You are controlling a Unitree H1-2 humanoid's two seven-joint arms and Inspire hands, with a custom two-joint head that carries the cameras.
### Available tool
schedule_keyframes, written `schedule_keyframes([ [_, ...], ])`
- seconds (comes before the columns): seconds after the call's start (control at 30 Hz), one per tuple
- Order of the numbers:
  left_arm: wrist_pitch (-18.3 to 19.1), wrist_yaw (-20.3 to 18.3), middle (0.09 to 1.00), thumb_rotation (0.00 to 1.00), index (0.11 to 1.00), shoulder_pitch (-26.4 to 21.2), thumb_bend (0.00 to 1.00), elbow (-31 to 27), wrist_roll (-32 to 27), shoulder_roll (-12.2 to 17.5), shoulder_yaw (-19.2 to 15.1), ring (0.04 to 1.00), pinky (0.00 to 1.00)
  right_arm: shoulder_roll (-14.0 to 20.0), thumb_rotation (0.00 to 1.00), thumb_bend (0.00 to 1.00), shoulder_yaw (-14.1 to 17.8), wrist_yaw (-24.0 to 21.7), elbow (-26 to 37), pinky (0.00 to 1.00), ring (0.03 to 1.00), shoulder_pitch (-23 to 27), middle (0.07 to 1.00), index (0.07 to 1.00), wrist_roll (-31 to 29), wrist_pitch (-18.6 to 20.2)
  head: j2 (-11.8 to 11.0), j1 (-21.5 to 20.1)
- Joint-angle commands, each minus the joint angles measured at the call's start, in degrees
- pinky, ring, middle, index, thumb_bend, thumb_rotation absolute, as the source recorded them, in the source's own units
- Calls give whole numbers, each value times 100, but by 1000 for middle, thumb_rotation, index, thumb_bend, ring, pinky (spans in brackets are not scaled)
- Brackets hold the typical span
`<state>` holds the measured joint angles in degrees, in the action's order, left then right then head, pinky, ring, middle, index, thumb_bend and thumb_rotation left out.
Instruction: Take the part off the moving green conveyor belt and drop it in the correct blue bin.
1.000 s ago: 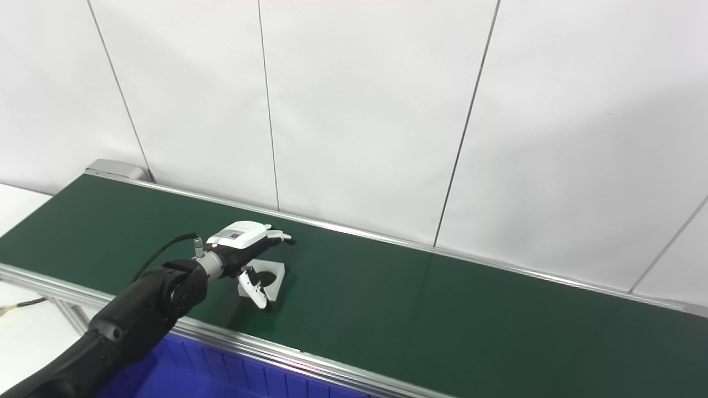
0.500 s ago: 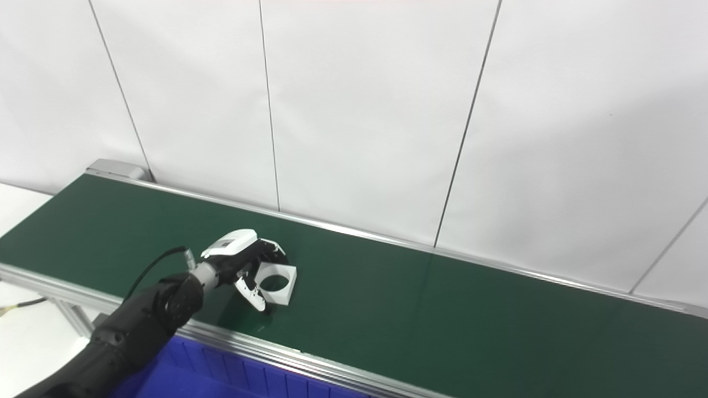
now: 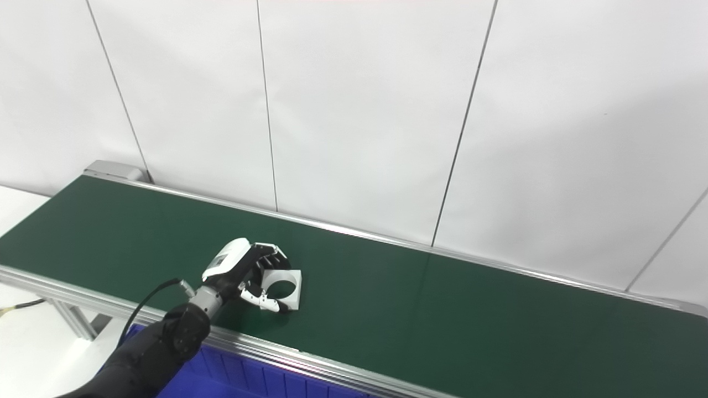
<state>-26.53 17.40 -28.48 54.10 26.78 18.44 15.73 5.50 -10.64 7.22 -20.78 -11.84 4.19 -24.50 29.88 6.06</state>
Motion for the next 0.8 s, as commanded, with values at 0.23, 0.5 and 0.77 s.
schedule_keyframes([
  [0.23, -37, -227, 493, 0, 534, 770, 475, -2115, -1478, 82, -285, 431, 356, -73, 0, 683, -19, 94, 273, 606, 698, -12, 750, 784, 40, -243, 87, -19],
  [0.5, 53, -1474, 504, 0, 502, 1710, 478, -4716, -3138, -44, -878, 450, 350, -107, 0, 675, -56, 68, 335, 615, 701, -81, 751, 779, 58, -243, 194, -120],
  [0.77, 280, -2657, 498, 0, 509, 2251, 479, -5614, -4790, -9, -1117, 450, 365, -108, 0, 670, -100, 42, 415, 629, 715, -159, 763, 786, 76, -243, 314, -155],
])
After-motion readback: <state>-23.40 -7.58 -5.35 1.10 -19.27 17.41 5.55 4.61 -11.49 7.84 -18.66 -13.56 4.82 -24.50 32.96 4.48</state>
